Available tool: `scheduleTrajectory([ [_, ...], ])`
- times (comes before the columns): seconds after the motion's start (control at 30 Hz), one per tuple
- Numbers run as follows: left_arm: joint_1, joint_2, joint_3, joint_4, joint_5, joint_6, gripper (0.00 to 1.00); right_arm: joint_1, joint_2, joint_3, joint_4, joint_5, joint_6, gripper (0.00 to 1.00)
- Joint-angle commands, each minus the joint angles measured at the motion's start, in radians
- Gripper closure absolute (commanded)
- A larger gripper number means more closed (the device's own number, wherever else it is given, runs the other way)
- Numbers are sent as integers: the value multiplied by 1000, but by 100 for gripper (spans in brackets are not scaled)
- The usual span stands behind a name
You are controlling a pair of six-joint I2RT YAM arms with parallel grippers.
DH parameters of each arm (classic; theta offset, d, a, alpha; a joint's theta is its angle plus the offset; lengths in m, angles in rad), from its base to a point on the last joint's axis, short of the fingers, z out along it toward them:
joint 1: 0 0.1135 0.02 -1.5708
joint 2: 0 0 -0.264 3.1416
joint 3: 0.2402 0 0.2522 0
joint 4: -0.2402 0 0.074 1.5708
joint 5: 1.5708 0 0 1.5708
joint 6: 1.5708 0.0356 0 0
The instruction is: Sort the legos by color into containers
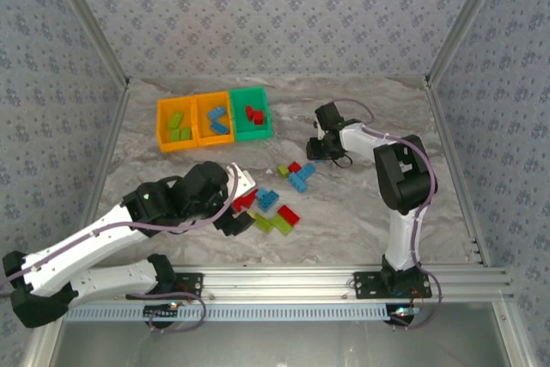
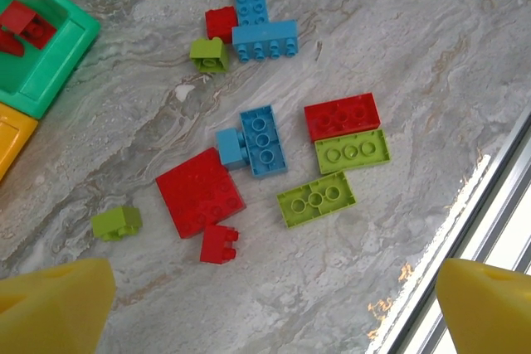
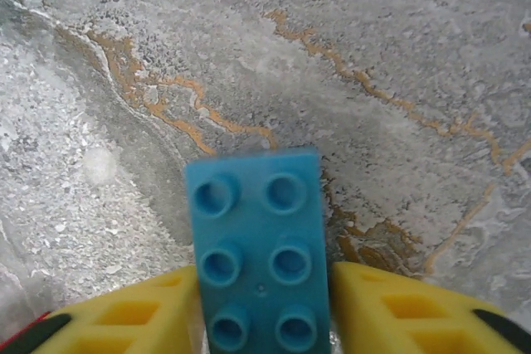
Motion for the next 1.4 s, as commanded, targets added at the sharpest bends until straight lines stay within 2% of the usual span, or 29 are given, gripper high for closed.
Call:
scheduleTrajectory([
  [0.0,-5,-17,-11,15,-31,14,1,14,34,10,-24,-21,0,61],
  [0.1,-4,-22,-15,17,-44,15,1,29,-34,-2,-24,28,-3,67],
  [0.23,1,-39,-15,27,-114,-4,1,75,-226,-44,1,68,6,68],
  [0.37,37,-99,-18,48,-128,-32,1,198,-425,-104,96,84,45,68],
  [0.47,94,-160,-31,69,-96,-32,1,311,-442,-104,188,60,96,68],
  [0.6,154,-229,-49,95,-137,-40,1,433,-313,7,302,89,100,68],
  [0.8,200,-289,-74,102,-237,-57,1,464,43,357,333,209,-2,70],
  [0.93,213,-293,-85,102,-249,-43,1,462,265,631,294,234,-67,69],
  [1.07,235,-287,-85,103,-231,-52,1,447,480,932,163,240,-79,67],
  [1.1,240,-289,-87,107,-225,-53,1,447,527,1011,114,251,-84,63],
  [1.2,244,-290,-90,109,-221,-52,1,448,615,1197,17,259,-114,48],
  [1.37,264,-286,-94,112,-228,-50,1,451,575,1223,-37,242,-127,43],
])
